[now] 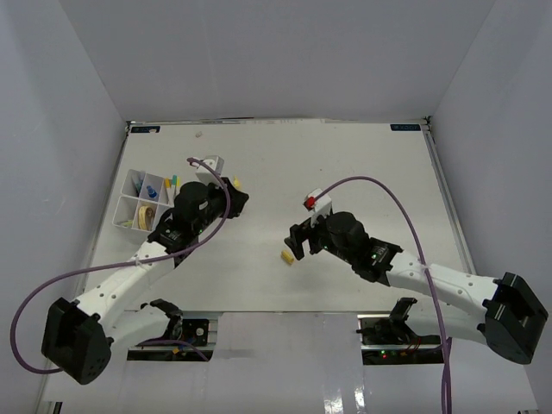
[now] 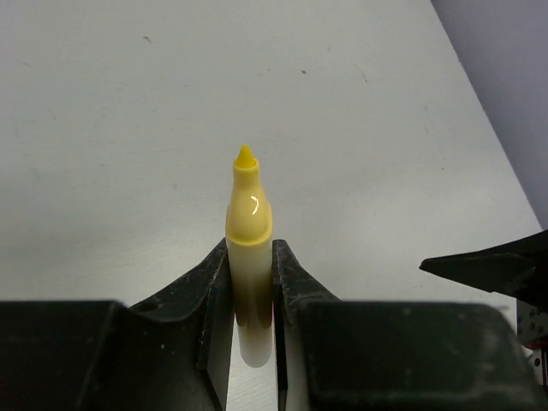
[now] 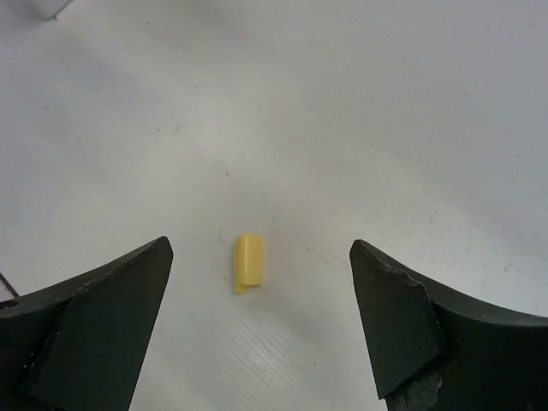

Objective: Sort the stationery into containers
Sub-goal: Pick up the pen from the center of the board, then close the pen cap on the pen.

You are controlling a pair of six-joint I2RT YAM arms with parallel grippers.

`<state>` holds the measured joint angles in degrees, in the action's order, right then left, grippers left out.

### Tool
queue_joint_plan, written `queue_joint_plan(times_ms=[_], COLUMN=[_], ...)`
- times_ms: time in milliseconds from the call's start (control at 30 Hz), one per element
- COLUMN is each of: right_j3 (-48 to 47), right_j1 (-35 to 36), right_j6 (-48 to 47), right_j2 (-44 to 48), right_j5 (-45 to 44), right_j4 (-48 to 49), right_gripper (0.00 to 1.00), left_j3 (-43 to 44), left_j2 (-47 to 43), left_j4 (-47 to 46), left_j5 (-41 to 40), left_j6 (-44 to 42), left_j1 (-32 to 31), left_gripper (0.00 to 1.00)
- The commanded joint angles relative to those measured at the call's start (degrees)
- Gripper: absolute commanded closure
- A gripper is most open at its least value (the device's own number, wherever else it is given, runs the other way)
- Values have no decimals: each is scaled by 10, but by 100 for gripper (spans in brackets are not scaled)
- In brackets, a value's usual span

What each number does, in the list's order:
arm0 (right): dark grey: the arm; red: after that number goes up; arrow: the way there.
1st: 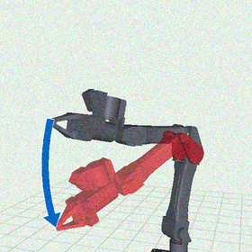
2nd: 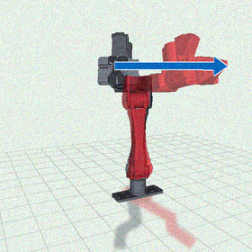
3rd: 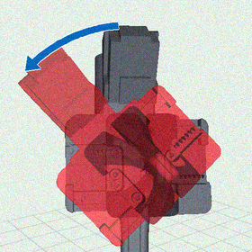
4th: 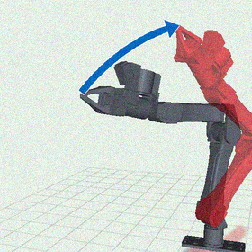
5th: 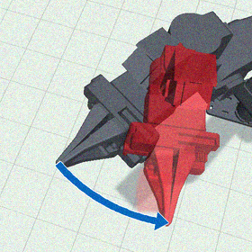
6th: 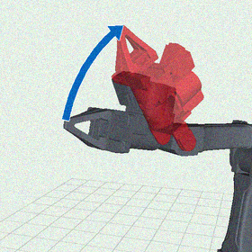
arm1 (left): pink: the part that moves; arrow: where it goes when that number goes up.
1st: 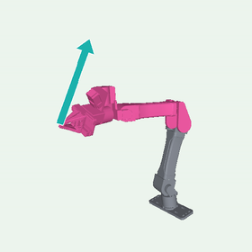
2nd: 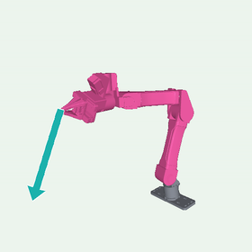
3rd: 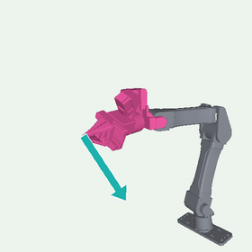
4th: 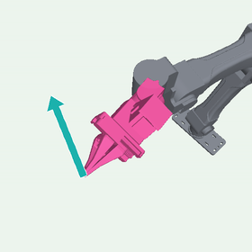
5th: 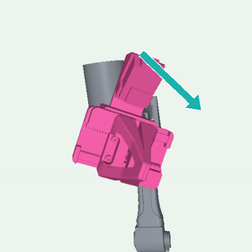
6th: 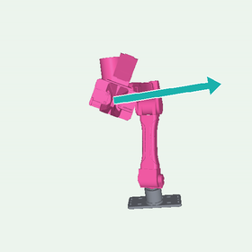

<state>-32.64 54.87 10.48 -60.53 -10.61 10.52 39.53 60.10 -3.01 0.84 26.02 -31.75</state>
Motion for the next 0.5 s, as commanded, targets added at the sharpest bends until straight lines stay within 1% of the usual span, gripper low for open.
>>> queue_joint_plan(times_ms=[0,67,100,200,333,367,467], right_j3=[-89,-119,-147,-188,-274,-286,-333], right_j1=[2,3,2,4,14,18,39], right_j6=[-26,-29,-30,-26,-20,-20,-20], right_j2=[-40,-66,-93,-151,-235,-266,-320], right_j5=[-17,-6,3,17,10,7,-17], right_j4=[-144,-182,-213,-256,-356,-370,-415], right_gripper=[10,12,14,15,15,15,15], left_j3=[69,82,82,57,12,5,-12], left_j2=[-45,-62,-71,-109,-149,-157,-182], left_j4=[147,177,192,206,205,204,203], left_j5=[-21,-37,-44,-67,-92,-96,-125], left_j6=[-57,-87,-96,-126,-133,-131,-131], left_j1=[19,23,26,28,33,33,34], left_gripper=[100,100,100,100,100,100,100])
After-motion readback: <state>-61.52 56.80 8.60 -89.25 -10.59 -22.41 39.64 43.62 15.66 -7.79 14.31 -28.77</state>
